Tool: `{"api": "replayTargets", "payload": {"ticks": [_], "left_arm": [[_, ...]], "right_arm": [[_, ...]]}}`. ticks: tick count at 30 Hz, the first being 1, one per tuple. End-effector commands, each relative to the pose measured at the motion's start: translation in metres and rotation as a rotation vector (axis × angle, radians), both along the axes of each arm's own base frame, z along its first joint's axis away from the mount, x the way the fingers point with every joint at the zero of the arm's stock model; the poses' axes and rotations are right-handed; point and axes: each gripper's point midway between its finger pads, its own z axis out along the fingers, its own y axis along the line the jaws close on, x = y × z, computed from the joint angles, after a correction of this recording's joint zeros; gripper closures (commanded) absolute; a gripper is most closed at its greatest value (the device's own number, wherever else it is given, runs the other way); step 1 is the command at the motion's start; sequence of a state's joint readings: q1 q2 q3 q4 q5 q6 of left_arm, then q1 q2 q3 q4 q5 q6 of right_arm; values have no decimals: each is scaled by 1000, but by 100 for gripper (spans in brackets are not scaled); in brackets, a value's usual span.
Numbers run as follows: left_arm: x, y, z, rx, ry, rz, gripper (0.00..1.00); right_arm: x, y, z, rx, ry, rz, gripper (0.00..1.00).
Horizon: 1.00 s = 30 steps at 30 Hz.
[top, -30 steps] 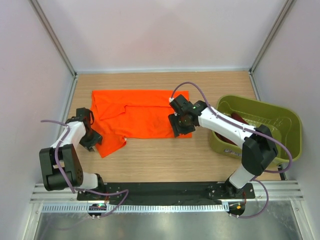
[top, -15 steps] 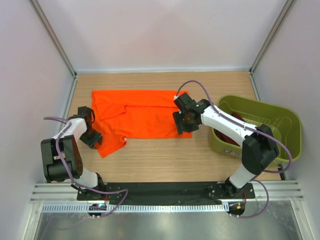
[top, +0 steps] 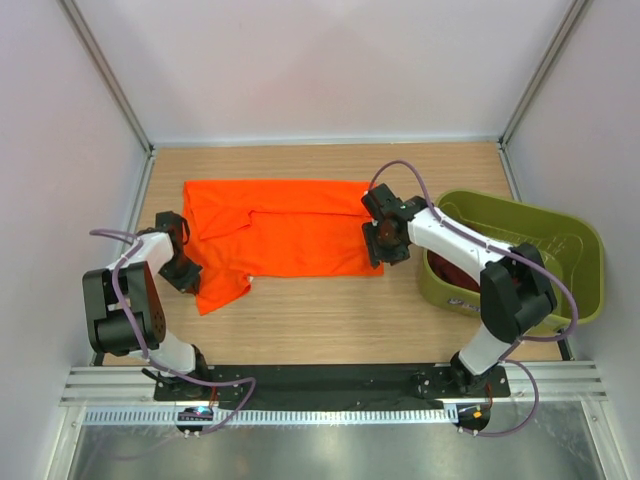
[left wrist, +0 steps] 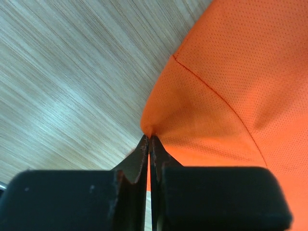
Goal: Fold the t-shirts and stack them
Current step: Fold the tshirt
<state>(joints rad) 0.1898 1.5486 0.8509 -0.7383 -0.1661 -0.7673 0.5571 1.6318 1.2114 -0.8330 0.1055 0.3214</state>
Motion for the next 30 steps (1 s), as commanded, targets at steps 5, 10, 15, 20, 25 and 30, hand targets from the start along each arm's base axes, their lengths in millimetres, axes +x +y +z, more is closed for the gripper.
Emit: {"api": "replayTargets", "payload": {"ticks": [5, 10, 15, 20, 25, 30], "left_arm": [[-1, 12, 18, 57, -16, -39, 100], [-6, 13, 23, 70, -16, -54, 100], [-5, 12, 24, 63, -20, -65, 100], [-4, 12, 24, 61, -29, -66, 100], [-4, 12, 27, 65, -40, -67, 100], [-5, 13, 30, 73, -49, -64, 100]], "right_arm": [[12, -1, -16, -65, -2, 11, 53], [18, 8, -31, -82, 30, 22, 53], [16, 17, -39, -61, 67, 22, 54], [13, 17, -52, -64, 97, 18, 54], [4, 23, -68, -33, 140, 12, 61], [-1, 17, -73, -53, 152, 6, 93]]}}
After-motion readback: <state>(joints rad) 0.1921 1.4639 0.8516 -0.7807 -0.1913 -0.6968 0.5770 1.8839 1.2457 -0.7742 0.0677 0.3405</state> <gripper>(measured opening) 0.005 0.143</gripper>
